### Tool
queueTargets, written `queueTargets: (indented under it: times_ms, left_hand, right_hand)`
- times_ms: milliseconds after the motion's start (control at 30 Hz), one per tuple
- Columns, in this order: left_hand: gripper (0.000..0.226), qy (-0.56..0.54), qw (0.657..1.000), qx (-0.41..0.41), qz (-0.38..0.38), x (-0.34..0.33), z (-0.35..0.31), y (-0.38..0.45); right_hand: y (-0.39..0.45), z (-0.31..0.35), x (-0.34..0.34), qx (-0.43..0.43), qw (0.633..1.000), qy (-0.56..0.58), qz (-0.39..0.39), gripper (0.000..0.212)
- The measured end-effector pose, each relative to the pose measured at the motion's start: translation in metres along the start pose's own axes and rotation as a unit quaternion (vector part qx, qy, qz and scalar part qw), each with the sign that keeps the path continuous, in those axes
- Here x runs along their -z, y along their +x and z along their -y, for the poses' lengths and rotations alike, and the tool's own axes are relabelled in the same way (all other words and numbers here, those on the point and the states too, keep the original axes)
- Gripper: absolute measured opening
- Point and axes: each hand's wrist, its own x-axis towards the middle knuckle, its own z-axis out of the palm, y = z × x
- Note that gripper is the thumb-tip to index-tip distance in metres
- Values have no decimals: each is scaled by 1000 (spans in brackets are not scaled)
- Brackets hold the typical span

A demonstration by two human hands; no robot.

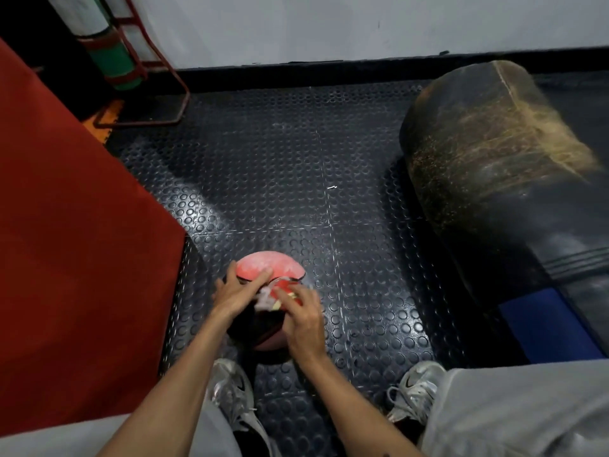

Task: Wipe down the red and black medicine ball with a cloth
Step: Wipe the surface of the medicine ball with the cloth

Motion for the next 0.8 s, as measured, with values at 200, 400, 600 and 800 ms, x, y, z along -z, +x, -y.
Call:
queueTargets:
  times_ms: [200, 400, 600, 800]
  left_hand:
    - [106, -40, 999, 22, -4, 17, 17, 10]
    - [125, -4, 998, 61, 7, 29, 21, 18]
    - [127, 93, 992, 80, 9, 26, 16, 12]
    - [81, 103, 988, -115, 13, 9, 9, -9]
  right_hand:
    - [54, -19, 2, -333, 939, 76, 33, 32]
    - [55, -21, -1, -320, 940, 96, 76, 23]
    - [45, -2, 3, -171, 980, 69, 79, 33]
    - [69, -4, 1, -202, 974, 26, 101, 36]
